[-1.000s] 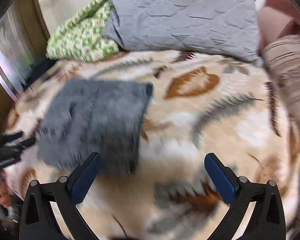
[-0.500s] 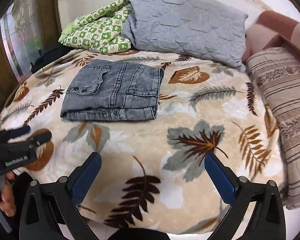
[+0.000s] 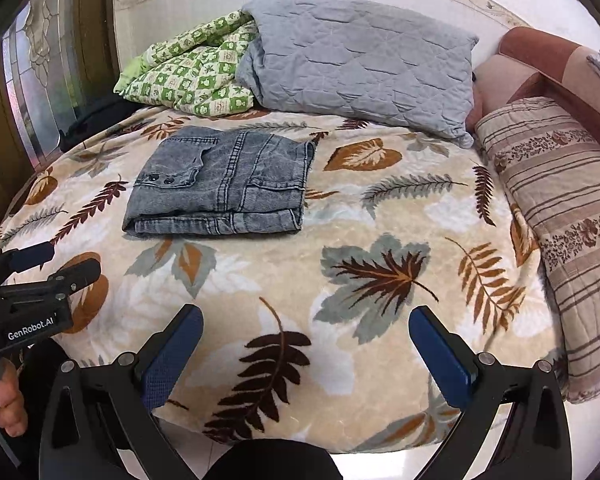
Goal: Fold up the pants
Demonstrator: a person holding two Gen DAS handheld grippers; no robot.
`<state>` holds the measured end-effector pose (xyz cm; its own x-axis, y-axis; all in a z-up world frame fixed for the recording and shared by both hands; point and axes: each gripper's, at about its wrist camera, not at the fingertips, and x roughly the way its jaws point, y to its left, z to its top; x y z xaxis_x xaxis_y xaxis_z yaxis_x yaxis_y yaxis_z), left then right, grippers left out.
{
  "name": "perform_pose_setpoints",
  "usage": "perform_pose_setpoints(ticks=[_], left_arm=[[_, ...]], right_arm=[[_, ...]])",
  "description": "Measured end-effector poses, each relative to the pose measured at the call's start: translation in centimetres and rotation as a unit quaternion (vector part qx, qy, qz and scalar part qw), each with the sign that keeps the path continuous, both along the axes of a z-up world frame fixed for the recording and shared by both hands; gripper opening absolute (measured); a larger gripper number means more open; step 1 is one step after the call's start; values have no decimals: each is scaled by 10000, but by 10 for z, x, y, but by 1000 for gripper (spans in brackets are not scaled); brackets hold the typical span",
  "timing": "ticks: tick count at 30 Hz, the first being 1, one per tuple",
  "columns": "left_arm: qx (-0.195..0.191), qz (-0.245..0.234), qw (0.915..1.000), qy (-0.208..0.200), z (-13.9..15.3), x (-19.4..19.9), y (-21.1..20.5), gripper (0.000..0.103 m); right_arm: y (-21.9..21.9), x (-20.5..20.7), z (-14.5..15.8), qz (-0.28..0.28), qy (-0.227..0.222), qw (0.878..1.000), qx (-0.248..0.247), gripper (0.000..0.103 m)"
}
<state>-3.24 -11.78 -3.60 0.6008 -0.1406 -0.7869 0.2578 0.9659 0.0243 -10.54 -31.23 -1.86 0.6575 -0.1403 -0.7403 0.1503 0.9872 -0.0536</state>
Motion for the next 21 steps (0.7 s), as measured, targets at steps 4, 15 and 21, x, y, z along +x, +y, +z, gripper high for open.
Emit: perform_pose_setpoints(ticks=[4, 15, 21], left_arm=[[-14, -32, 10000, 68, -2, -1, -2, 79], [-135, -208, 9995, 179, -1, -4, -7, 79], [-191, -244, 9993, 230, -1, -7, -8, 79]], right_arm=[[-5, -1, -2, -64, 18, 9999, 79, 103], [-7, -1, -3, -94, 37, 9999, 111, 103], [-10, -1, -4, -120, 47, 9998, 121, 103]])
